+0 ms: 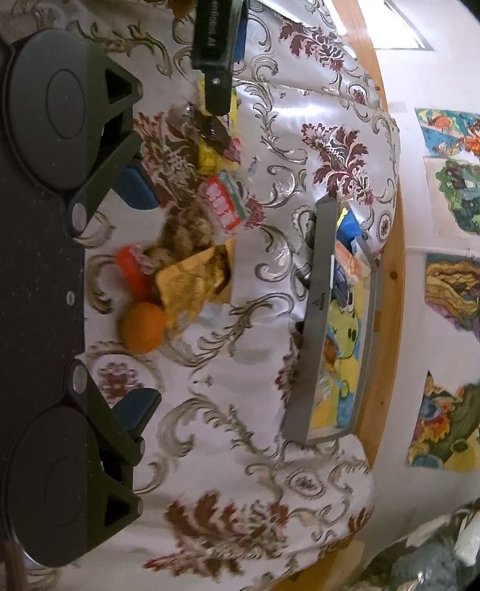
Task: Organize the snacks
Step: 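Lower the right tool onto the gold foil bag while the left tool reaches the brown wrapped snack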
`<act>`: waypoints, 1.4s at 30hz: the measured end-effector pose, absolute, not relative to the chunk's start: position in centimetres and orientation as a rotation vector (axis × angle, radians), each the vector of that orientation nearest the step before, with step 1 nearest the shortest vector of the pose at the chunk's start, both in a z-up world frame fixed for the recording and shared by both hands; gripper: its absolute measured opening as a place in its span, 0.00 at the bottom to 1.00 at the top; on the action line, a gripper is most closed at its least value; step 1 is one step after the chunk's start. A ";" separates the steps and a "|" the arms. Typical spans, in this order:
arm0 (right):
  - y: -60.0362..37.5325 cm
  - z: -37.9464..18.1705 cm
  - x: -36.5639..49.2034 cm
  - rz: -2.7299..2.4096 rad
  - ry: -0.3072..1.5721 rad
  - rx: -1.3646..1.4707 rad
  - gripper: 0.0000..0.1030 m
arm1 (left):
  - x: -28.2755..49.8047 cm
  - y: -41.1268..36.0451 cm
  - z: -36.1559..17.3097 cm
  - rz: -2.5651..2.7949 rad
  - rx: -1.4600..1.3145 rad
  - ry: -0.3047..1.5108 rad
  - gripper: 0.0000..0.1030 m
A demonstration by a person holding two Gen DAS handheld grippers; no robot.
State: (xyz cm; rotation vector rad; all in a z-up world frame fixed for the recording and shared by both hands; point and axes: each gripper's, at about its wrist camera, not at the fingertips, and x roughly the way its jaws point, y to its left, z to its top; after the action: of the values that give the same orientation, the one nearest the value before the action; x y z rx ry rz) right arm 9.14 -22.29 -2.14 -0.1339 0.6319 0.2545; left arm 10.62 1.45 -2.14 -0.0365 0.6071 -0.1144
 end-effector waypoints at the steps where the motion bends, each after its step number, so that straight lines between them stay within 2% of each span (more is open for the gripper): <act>1: -22.3 -2.1 9.7 0.266 0.634 -0.137 0.99 | 10.9 1.3 -2.4 -0.132 -0.031 0.610 1.00; 10: -21.8 -2.8 14.4 0.353 0.672 -0.166 0.99 | 13.2 1.5 -3.8 -0.210 -0.047 0.687 0.99; 15: -21.8 -3.5 16.7 0.376 0.710 -0.138 0.99 | 13.8 0.8 -4.3 -0.201 0.049 0.705 0.99; 21: -21.8 -4.1 18.5 0.388 0.751 -0.091 0.92 | 13.9 -0.1 -4.7 -0.214 0.138 0.699 0.98; 24: -21.8 -4.2 18.7 0.414 0.762 -0.072 0.90 | 13.8 -0.4 -4.6 -0.227 0.156 0.690 0.96; 29: -21.4 -4.7 18.8 0.471 0.802 -0.041 0.78 | 13.6 -0.7 -4.6 -0.258 0.173 0.690 0.93; 35: -21.7 -4.5 18.4 0.465 0.807 -0.007 0.72 | 13.3 -1.3 -4.5 -0.315 0.192 0.703 0.81; 42: -21.6 -4.3 18.6 0.462 0.819 -0.008 0.73 | 13.6 -1.4 -4.4 -0.338 0.170 0.734 0.79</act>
State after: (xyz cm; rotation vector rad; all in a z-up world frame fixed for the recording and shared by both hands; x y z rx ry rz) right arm 18.61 -21.63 -4.30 -0.0085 0.8186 0.4616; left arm 13.57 -1.39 -4.43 0.1701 0.7340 -0.3380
